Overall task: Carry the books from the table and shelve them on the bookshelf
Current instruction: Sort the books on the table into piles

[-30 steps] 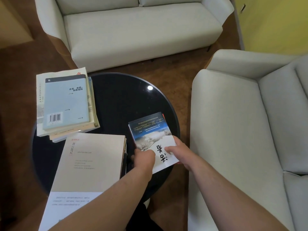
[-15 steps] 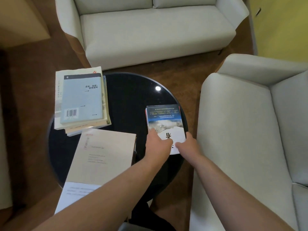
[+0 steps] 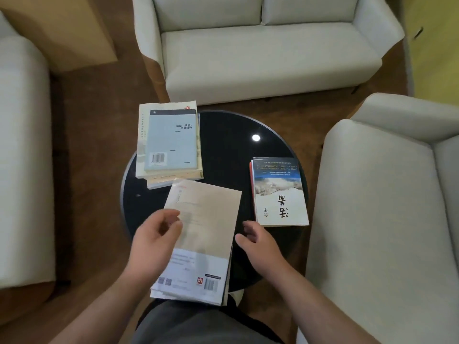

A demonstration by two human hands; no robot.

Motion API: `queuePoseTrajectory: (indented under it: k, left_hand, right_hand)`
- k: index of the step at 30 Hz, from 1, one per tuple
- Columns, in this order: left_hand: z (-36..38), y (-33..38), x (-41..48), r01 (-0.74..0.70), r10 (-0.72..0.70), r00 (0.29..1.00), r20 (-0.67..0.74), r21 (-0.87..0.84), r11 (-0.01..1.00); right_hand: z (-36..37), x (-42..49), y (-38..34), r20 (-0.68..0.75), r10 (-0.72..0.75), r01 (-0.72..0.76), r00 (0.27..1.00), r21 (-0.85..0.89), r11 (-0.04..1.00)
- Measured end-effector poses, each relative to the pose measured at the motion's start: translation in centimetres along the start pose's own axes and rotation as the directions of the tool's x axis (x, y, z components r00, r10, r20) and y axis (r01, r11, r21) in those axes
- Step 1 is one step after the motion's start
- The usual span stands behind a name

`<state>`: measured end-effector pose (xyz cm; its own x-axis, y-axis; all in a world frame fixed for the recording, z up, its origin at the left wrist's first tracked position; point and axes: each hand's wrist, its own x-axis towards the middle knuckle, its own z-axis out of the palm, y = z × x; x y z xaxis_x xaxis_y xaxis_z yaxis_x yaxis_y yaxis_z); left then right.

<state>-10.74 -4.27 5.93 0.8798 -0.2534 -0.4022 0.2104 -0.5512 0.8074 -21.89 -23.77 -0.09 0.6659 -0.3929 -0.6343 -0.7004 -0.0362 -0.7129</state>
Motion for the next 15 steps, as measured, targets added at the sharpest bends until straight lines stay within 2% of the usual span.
queuePoseTrajectory:
  k: [2,3,4,6,8,11,15]
  left_hand:
    - [-1.2,-2.4,1.8,0.066,-0.059,0.994,-0.092,0.081,0.994]
    - [-1.8,-3.7,2.7,0.148,-0.143,0.987,-0.067,0.076,0.986]
    - [-2.2,-4.9,3.7,0.247,-0.247,0.969,0.019,0.027,0.969]
    - [-2.5,-6.5,5.0,0.439,-0.393,0.873,0.288,-0.114,0.891]
    - [-2.6,-6.9,5.3,0.491,-0.382,0.796,0.470,-0.131,0.861]
    - [-2.1,-7.0,6.0,0.458,-0.344,0.791,0.505,-0.117,0.881]
    - [-2.3,-8.1,6.3,0.568,-0.362,0.727,0.583,-0.215,0.794]
  right_hand:
    - [1.5,0.0,-0.2,0.047,0.021,-0.023,0.999,0.036,0.999]
    - [2.2,0.0,-0.2,0.070,0.038,-0.044,0.997,0.073,0.996]
    - [2.9,0.2,0.0,0.084,0.056,-0.066,0.995,0.120,0.991]
    - [4.1,0.4,0.0,0.096,0.106,-0.124,0.990,0.206,0.971]
    - [5.2,0.5,0.1,0.098,0.145,-0.167,0.985,0.277,0.946]
    - [6.3,1.1,0.4,0.078,0.183,-0.199,0.980,0.364,0.910]
    - [7.0,0.9,0.6,0.107,0.214,-0.237,0.971,0.543,0.805]
